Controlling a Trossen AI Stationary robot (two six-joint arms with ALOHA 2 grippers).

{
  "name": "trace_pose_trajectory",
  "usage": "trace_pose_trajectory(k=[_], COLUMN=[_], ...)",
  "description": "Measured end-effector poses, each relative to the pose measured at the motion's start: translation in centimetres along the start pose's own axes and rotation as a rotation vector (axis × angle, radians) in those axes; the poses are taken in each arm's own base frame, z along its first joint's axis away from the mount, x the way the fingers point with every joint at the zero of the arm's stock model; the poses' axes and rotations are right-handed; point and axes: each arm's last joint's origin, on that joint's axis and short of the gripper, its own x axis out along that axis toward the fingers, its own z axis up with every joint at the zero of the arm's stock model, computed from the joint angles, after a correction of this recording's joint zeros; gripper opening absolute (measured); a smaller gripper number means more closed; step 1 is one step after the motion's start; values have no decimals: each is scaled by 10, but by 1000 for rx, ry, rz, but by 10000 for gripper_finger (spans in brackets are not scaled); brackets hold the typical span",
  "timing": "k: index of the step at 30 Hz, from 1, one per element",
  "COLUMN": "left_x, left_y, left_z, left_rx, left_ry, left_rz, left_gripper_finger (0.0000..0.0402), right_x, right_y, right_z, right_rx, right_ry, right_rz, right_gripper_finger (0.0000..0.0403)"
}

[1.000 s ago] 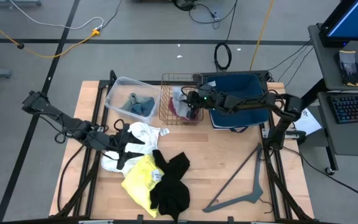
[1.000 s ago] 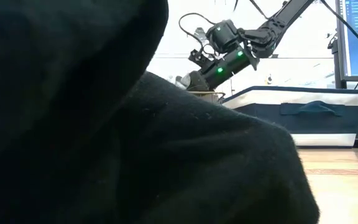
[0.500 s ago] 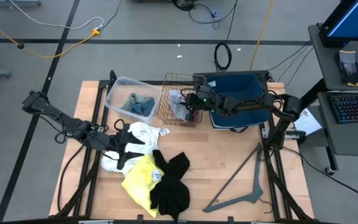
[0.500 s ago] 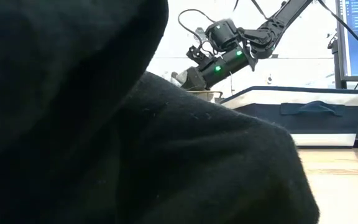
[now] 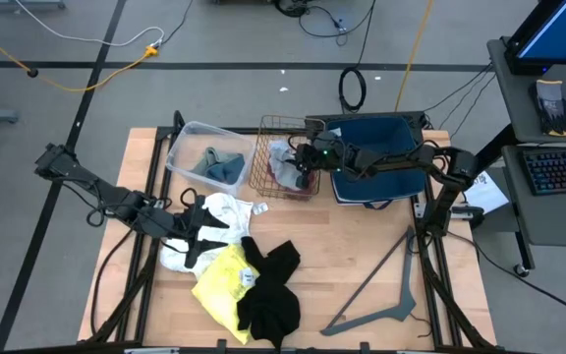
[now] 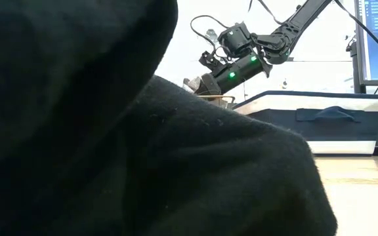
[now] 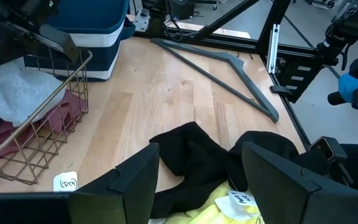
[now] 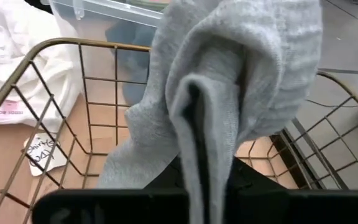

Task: Pick & Place Cloths
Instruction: Put the gray underwear into the mesh basket

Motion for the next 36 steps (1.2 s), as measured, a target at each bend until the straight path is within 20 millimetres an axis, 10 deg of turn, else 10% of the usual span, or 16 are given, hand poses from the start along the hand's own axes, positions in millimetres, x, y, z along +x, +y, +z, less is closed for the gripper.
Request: trace_pose_trajectory(k=[24, 36], left_x=[0, 0], left_y=[-1, -1], left_z=[0, 0], left_rx=[-17, -20], left_ry=[0, 0], left_rz=[-19, -20], left_gripper_finger=[234, 234], right_x=[0, 1], right_y=[0, 36], right_z=[7, 18], right_rx=[-56, -180], right_ry=[-51, -101], right_rz=[-65, 11], right_gripper_finger=[253, 223])
